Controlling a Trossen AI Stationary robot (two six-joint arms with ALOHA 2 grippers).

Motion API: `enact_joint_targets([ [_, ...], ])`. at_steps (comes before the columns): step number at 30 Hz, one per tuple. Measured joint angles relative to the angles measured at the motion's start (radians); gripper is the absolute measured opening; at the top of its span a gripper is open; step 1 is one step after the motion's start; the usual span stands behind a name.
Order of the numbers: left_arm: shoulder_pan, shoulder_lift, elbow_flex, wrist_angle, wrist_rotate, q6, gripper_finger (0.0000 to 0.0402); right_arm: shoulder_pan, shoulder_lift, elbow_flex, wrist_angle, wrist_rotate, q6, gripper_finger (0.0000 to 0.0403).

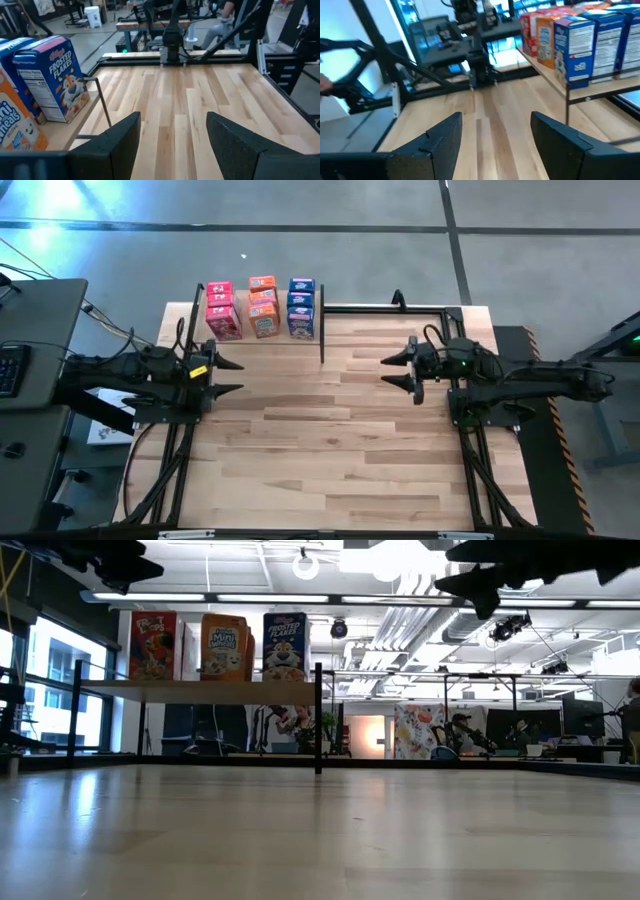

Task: Stack cereal on shelf
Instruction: Return to Home Position

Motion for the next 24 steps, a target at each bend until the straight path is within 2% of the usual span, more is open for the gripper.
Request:
enact_joint_targets([
  [5, -0.020, -0.073, -0.045, 0.021, 0.000, 0.011, 0.0218, 0.039, -0.073, -0.117, 0.106, 0.016, 0.010, 0.0229],
  [13, -0.036, -0.177, -0.121, 0.044, 0.000, 0.011, 0.0218, 0.090, -0.149, -0.221, 0.183, 0.101, 0.052, 0.0229],
  [18, -0.036, -0.226, -0.180, 0.087, 0.000, 0.011, 0.0218, 0.121, -0.157, -0.321, 0.341, 0.149, 0.072, 0.0229],
  [24, -0.036, -0.271, -0.231, 0.103, 0.000, 0.025, 0.0218, 0.133, -0.157, -0.446, 0.510, 0.150, 0.110, 0.0229],
])
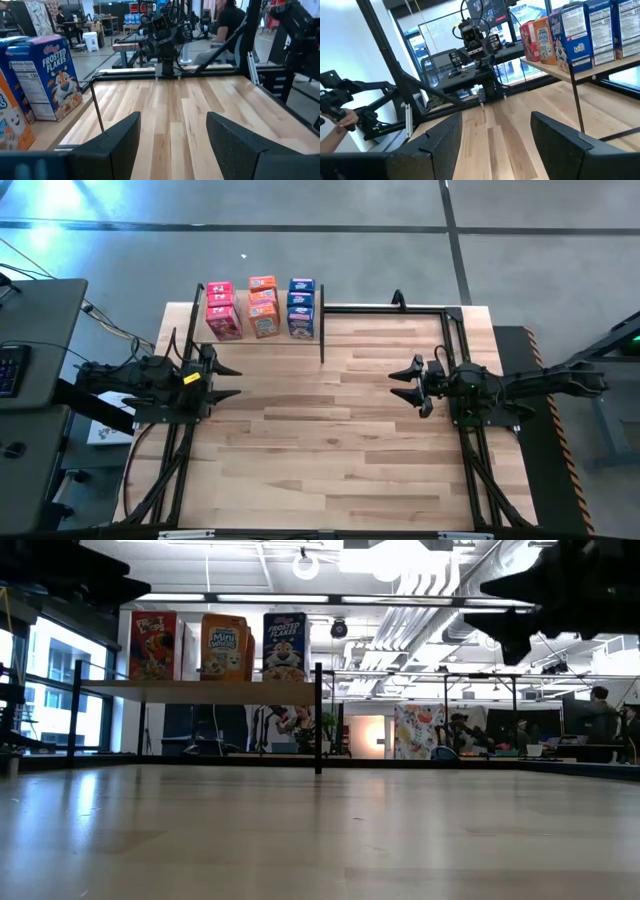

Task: Stack cereal on shelf
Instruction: Return to Home Position

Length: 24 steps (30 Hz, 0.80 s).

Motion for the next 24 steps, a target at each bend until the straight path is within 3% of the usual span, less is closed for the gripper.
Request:
enact_joint_targets([
  [12, 0.000, -0.054, -0.065, 0.021, 0.000, 0.055, 0.0218, -0.003, -0.012, -0.044, 0.040, -0.004, -0.032, 0.0229],
  [24, 0.001, -0.054, -0.189, 0.092, -0.007, 0.038, 0.0218, -0.003, -0.138, -0.043, -0.087, -0.009, -0.052, 0.0229],
])
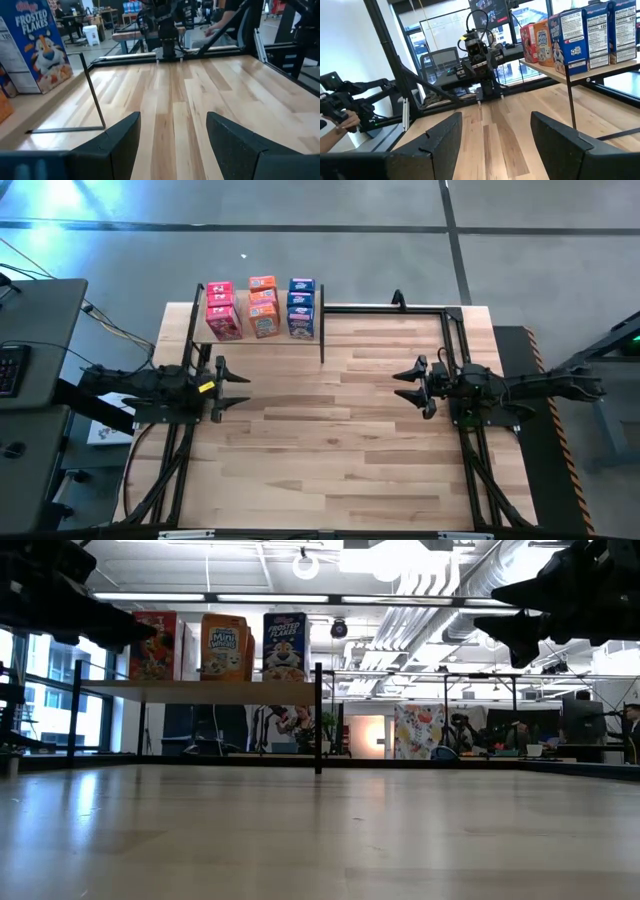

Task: Stack cereal on shelf
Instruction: Return to Home Position

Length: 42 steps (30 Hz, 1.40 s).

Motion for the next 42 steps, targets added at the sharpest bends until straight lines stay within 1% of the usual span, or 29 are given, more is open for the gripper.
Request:
enact_joint_targets([
  [4, 0.000, 0.000, -0.012, 0.002, -0.004, -0.010, 0.0218, 0.000, -0.071, 0.000, -0.085, 0.012, -0.008, 0.0229],
  [10, 0.000, 0.000, -0.012, 0.013, -0.013, 0.007, 0.0218, 0.000, -0.179, 0.000, -0.262, 0.094, 0.016, 0.0229],
  [18, 0.000, 0.000, -0.012, 0.069, -0.012, 0.016, 0.0218, 0.000, -0.280, 0.000, -0.455, 0.100, 0.072, 0.0229],
  [22, 0.000, 0.000, -0.012, 0.119, -0.012, 0.018, 0.0218, 0.000, -0.298, 0.000, -0.468, 0.103, 0.071, 0.0229],
  [37, 0.000, 0.000, -0.013, 0.141, -0.012, 0.023, 0.0218, 0.000, -0.298, 0.002, -0.486, 0.089, 0.014, 0.0229],
  [42, 0.000, 0.001, -0.083, 0.241, -0.012, 0.019, 0.0218, 0.000, -0.298, 0.002, -0.486, 0.095, 0.029, 0.0229],
])
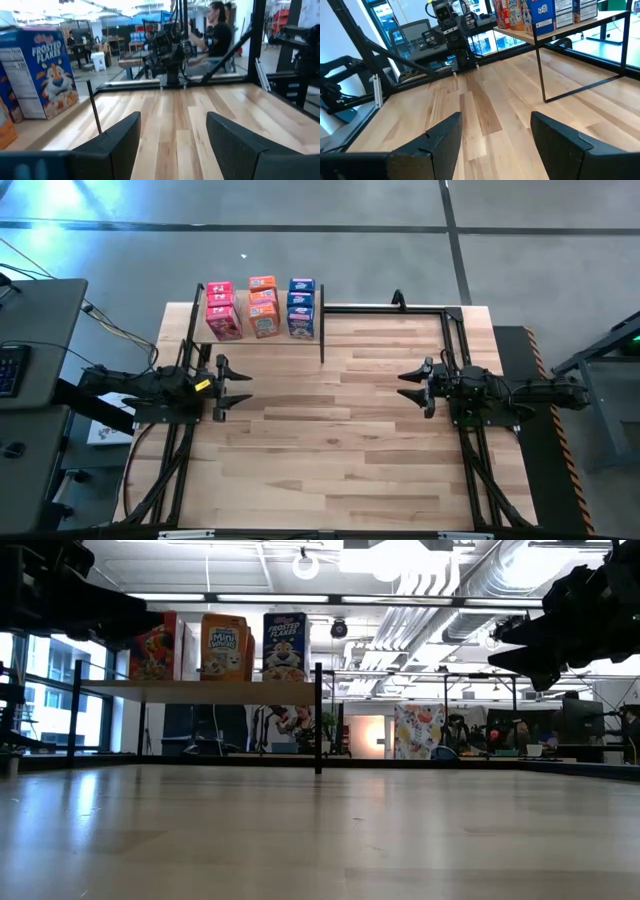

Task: Stack cereal on shelf
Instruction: Return to Home Position

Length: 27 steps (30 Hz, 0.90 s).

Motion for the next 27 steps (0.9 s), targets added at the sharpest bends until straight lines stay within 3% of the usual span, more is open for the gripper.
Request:
enact_joint_targets([
  [13, 0.002, 0.013, -0.005, 0.018, -0.029, 0.066, 0.0218, 0.000, 0.000, 0.000, 0.000, -0.001, -0.053, 0.0229],
  [18, 0.002, 0.032, -0.005, 0.017, -0.030, 0.187, 0.0218, 0.000, 0.000, 0.000, -0.001, -0.002, -0.045, 0.0229],
  [27, 0.002, 0.031, -0.005, 0.017, -0.027, 0.157, 0.0218, 0.000, 0.000, 0.000, -0.001, -0.003, -0.045, 0.0229],
])
